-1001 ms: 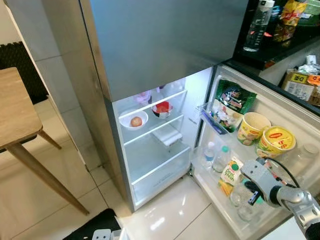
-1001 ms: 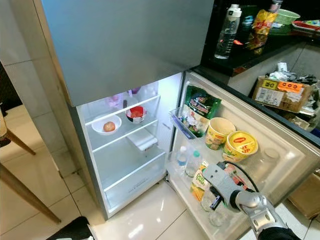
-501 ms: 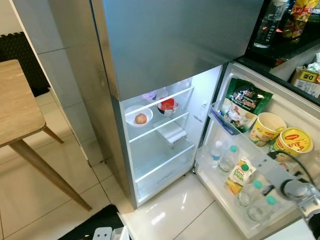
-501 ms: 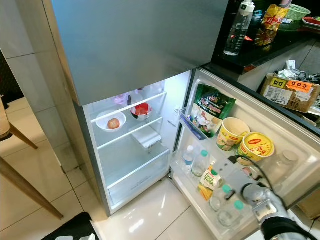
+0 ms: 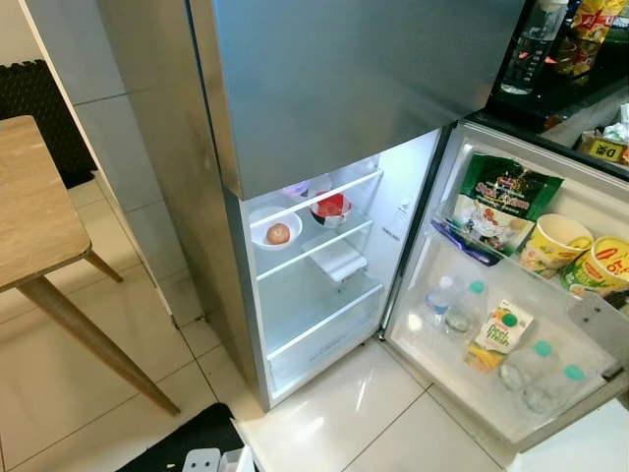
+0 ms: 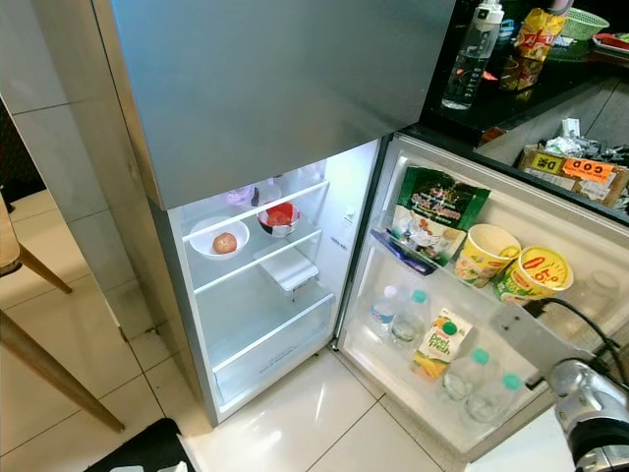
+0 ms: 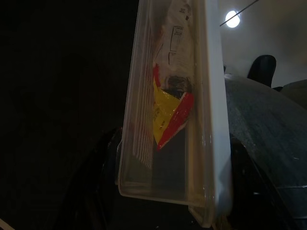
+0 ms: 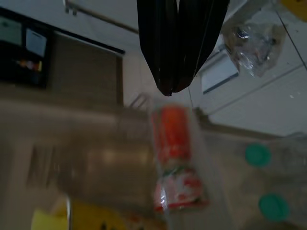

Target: Restocking fridge

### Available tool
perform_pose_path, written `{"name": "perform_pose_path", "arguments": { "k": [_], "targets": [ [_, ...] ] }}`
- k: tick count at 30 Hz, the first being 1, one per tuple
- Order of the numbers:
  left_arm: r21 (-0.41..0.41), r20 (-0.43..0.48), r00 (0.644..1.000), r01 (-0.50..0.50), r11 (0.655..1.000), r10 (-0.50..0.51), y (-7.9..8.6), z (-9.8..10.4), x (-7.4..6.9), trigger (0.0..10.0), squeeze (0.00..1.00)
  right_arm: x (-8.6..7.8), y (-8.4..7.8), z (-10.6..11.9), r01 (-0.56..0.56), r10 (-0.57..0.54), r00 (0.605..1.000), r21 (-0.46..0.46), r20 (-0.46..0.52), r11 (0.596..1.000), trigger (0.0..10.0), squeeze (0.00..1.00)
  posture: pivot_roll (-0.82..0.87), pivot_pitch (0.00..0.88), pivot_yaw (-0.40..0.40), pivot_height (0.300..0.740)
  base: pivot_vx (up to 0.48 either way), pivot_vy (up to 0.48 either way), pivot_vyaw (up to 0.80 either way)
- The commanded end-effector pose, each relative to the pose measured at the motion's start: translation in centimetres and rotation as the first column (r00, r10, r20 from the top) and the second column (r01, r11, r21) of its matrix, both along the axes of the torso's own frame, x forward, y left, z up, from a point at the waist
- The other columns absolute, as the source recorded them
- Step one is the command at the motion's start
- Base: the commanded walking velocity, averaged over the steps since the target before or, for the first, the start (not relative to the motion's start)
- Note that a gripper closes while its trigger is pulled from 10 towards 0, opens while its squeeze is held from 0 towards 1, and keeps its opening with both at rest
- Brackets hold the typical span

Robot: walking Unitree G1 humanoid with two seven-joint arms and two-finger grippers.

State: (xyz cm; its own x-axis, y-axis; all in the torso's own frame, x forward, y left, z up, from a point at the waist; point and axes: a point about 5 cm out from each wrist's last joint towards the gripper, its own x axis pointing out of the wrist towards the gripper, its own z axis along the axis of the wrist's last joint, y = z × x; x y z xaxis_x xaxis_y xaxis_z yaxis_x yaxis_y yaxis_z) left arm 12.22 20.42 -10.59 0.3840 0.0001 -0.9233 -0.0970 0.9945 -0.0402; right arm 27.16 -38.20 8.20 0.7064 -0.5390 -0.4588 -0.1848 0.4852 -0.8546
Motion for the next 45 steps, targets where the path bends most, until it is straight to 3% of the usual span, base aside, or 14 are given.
{"name": "perform_pose_path", "arguments": {
  "k": [1, 4, 7, 11, 13, 20, 22, 23, 24, 28, 30, 36, 38, 45],
  "targets": [
    [-0.022, 0.001, 1.0, -0.004, 1.0, 0.004, -0.5, -0.1, -0.1, 10.0, 0.0, -0.2, -0.2, -0.1, 0.014, -0.014, 1.0, -0.004, 0.0, 1.0, 10.0, 0.0, -0.09, 0.0, -0.056, 0.74, 0.0, 0.0, 0.0],
    [-0.022, 0.002, 1.0, -0.004, 1.0, 0.004, -0.5, -0.1, -0.1, 10.0, 0.0, -0.1, 0.9, -1.1, -0.002, 0.002, 1.0, 0.078, 0.002, 0.997, 10.0, 0.0, -0.09, 0.0, -0.055, 0.74, 0.0, 0.0, 0.0],
    [-0.022, 0.003, 1.0, -0.002, 1.0, 0.002, -0.5, -0.1, 0.0, 10.0, 0.0, 0.0, 2.8, -2.9, -0.028, 0.032, 0.999, 0.226, -0.011, 0.974, 10.0, 0.0, -0.09, 0.0, -0.054, 0.74, 0.0, 0.0, 0.0],
    [-0.022, 0.003, 1.0, -0.002, 1.0, 0.002, -0.5, -0.1, 0.0, 10.0, 0.0, -0.3, 3.6, -3.9, -0.03, 0.039, 0.999, 0.288, -0.026, 0.957, 10.0, 0.0, -0.09, 0.0, -0.055, 0.74, 0.0, 0.0, 0.0],
    [-0.018, 0.003, 1.0, 0.001, 1.0, -0.001, -0.4, -0.1, 0.0, 10.0, 0.0, -1.8, 5.9, -7.1, 0.003, 0.039, 0.995, 0.442, -0.087, 0.897, 10.0, 0.0, -0.09, 0.0, -0.055, 0.74, 0.0, 0.0, 0.0],
    [-0.013, 0.005, 1.0, 0.002, 1.0, -0.002, -0.4, 0.0, 0.0, 10.0, 0.0, -4.1, 8.4, -10.4, 0.067, 0.004, 0.993, 0.588, -0.118, 0.806, 10.0, 0.0, -0.09, 0.0, -0.056, 0.74, 0.0, 0.0, 0.0],
    [-0.01, 0.006, 1.0, 0.005, 1.0, -0.005, -0.4, 0.0, 0.1, 10.0, 0.0, -6.6, 9.4, -12.5, 0.16, -0.057, 0.982, 0.646, -0.178, 0.747, 10.0, 0.0, -0.08, 0.0, -0.056, 0.74, 0.0, 0.0, 0.0],
    [-0.008, 0.006, 1.0, 0.007, 1.0, -0.007, -0.3, 0.0, 0.1, 10.0, 0.0, -7.8, 9.6, -13.4, 0.2, -0.077, 0.974, 0.655, -0.212, 0.728, 10.0, 0.0, -0.08, 0.0, -0.054, 0.74, 0.0, 0.0, 0.0],
    [-0.008, 0.006, 1.0, 0.007, 1.0, -0.007, -0.3, 0.0, 0.1, 10.0, 0.0, -7.8, 9.6, -13.4, 0.2, -0.077, 0.974, 0.655, -0.212, 0.728, 10.0, 0.0, -0.08, 0.0, -0.054, 0.74, 0.0, 0.0, 0.0],
    [0.006, 0.006, 1.0, 0.028, 1.0, -0.028, -0.1, 0.0, 0.2, 10.0, 0.0, -13.1, 10.3, -16.1, 0.347, -0.141, 0.926, 0.643, -0.35, 0.683, 10.0, 0.0, -0.09, 0.0, -0.043, 0.74, 0.0, -0.061, 0.0],
    [0.014, 0.008, 0.999, 0.035, 0.999, -0.035, 0.0, 0.1, 0.3, 10.0, 0.0, -14.7, 10.6, -16.8, 0.376, -0.14, 0.909, 0.63, -0.392, 0.68, 10.0, 0.0, -0.09, 0.0, -0.04, 0.74, 0.0, -0.33, 0.0],
    [0.019, 0.015, 0.999, 0.036, 0.999, -0.036, 0.2, 0.3, 0.7, 10.0, 0.0, -17.1, 11.0, -17.7, 0.398, -0.118, 0.882, 0.588, -0.455, 0.704, 10.0, 0.0, -0.09, 0.0, -0.033, 0.74, 0.0, -0.444, 0.0],
    [0.019, 0.02, 0.999, 0.036, 0.999, -0.036, 0.2, 0.3, 0.9, 10.0, 0.0, -19.0, 11.5, -18.3, 0.418, -0.102, 0.857, 0.565, -0.506, 0.711, 10.0, 0.0, -0.08, 0.0, -0.028, 0.74, 0.0, -0.458, 0.0],
    [0.019, 0.026, 0.999, 0.036, 0.999, -0.037, 0.3, 0.4, 1.2, 10.0, 0.0, -20.2, 12.3, -18.8, 0.412, -0.064, 0.839, 0.554, -0.54, 0.724, 10.0, 0.0, -0.08, 0.0, -0.022, 0.74, 0.0, -0.458, 0.0]
  ]
}}
